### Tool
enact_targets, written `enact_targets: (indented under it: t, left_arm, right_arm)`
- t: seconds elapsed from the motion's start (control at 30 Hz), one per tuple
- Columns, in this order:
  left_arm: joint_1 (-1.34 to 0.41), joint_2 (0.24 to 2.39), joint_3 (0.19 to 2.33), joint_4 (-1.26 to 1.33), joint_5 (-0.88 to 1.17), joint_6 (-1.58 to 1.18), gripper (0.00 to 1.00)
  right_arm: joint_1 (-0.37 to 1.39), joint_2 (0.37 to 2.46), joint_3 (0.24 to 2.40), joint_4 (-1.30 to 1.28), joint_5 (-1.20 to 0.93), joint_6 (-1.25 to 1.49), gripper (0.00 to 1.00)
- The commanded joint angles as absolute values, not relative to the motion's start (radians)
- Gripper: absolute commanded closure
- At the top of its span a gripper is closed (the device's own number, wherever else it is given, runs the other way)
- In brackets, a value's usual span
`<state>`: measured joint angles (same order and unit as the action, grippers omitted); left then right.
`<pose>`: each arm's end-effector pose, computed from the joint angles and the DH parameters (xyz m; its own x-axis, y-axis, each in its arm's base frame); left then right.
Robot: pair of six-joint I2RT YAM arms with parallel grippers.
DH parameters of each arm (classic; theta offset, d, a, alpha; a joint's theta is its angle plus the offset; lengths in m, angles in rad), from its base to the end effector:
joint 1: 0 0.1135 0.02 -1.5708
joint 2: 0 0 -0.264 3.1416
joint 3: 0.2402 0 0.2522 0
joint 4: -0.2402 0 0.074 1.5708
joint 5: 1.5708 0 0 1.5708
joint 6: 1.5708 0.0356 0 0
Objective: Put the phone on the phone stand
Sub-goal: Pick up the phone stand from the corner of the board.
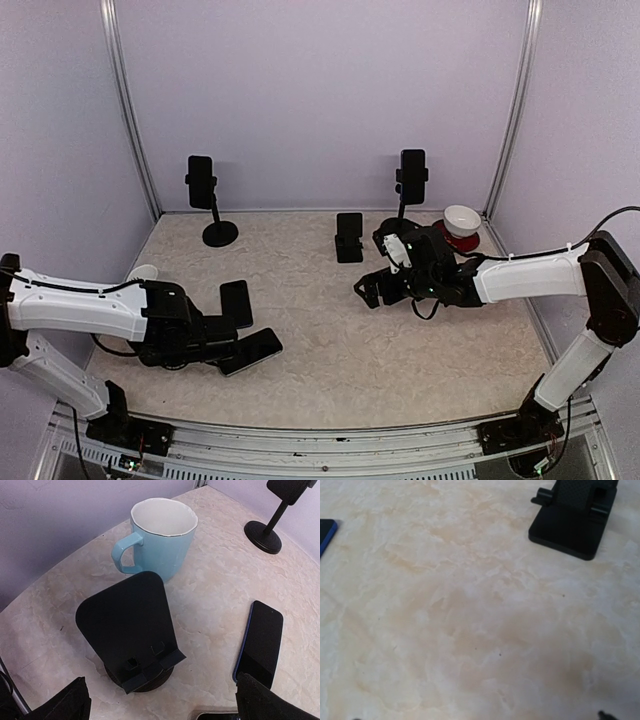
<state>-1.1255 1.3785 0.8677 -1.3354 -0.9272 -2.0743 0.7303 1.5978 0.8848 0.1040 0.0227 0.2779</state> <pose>0.1061 -0.1562 0.2134 -0.3564 -0.4735 -0.8055 -0.6696 0.7307 -0.1332 0.2550 0.2272 0.1999 -0.5890 -0.1592 -0.7923 -0.5111 0.8328 0.2125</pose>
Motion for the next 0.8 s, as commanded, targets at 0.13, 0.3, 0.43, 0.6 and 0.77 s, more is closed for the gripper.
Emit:
enact_targets:
  t: [0.13, 0.3, 0.43, 0.6, 0.77]
  left_arm:
    - [-1.112, 1.335, 0.822, -1.356, -0.904, -2.346, 0.01]
    - [-1.104, 1.316, 0.795, -1.356, -0.913, -2.344, 0.01]
    - [-1.102, 1.293, 0.78, -1.356, -0.957, -2.324, 0.01]
    - [-1.05, 1.266, 0.771, -1.356, -0.989, -2.271, 0.01]
    - [-0.985, 1.265, 0.781, -1.302, -1.03, -2.127, 0.01]
  right_arm:
    - [0.738, 1.599, 0.87, 0.129, 0.015, 0.283, 0.0]
    - [0.738, 1.599, 0.868, 0.131, 0.015, 0.285, 0.0]
    - [0.738, 1.601, 0.868, 0.13, 0.014, 0.286, 0.0]
    - [0.738, 1.607, 0.87, 0.133, 0.01, 0.287, 0.0]
    - [0.738, 1.611, 0.871, 0.134, 0.006, 0.288, 0.0]
